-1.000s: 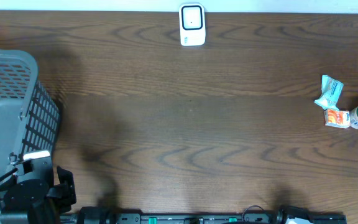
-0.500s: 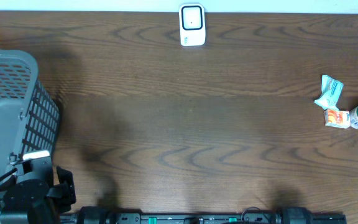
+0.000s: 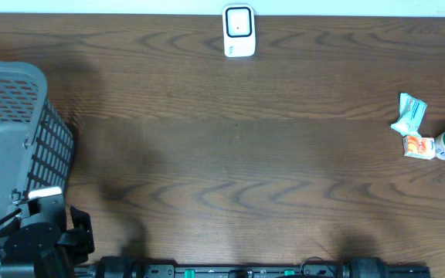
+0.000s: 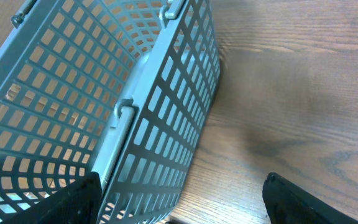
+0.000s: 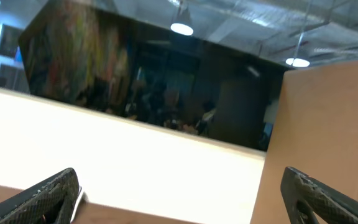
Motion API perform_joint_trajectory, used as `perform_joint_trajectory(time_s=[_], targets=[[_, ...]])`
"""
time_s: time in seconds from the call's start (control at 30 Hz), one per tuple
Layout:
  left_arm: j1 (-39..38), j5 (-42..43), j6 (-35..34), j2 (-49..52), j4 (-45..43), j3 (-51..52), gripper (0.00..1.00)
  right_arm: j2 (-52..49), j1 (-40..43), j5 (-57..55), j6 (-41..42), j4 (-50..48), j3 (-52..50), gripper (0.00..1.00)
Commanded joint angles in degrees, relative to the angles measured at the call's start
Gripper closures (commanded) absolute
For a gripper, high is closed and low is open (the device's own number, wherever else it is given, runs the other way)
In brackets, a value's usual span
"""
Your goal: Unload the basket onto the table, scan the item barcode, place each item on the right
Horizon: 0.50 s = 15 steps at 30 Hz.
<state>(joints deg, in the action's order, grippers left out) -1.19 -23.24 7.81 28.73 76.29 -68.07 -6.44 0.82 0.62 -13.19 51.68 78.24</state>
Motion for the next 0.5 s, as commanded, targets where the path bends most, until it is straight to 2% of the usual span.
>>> perform_joint_trajectory(time_s=[0.0,0.1,0.23,0.37,0.4,0.47], targets=[[-0.02,-0.74,0.72,-0.17,0.02,-0.33,0.17,-0.20,-0.39,-0.33,-1.01,0.39,-5.07,0.01],[-0.02,-0.74,0.72,-0.17,0.02,-0.33,0.17,0.35,-0.72,2.32,-0.98,-2.25,-10.78,0.01],[-0.02,-0.74,0.72,-0.17,0.02,-0.33,0.17,1.51,-0.72,4.90,-0.94,-13.29,-20.61,0.01],[-0.02,-0.74,0.72,-0.17,0.02,-0.33,0.17,4.22,-0.33,5.97,0.87,-33.11,-38.69,0.01],[-0.02,-0.74,0.72,-0.17,0.02,-0.33,0.17,4.48,-0.33,5.99,1.46,-35.12,-40.61,0.01],[-0.02,-0.74,0.72,-0.17,0.02,-0.33,0.17,5.55,-0.33,5.97,6.62,-46.10,-50.97,0.01]])
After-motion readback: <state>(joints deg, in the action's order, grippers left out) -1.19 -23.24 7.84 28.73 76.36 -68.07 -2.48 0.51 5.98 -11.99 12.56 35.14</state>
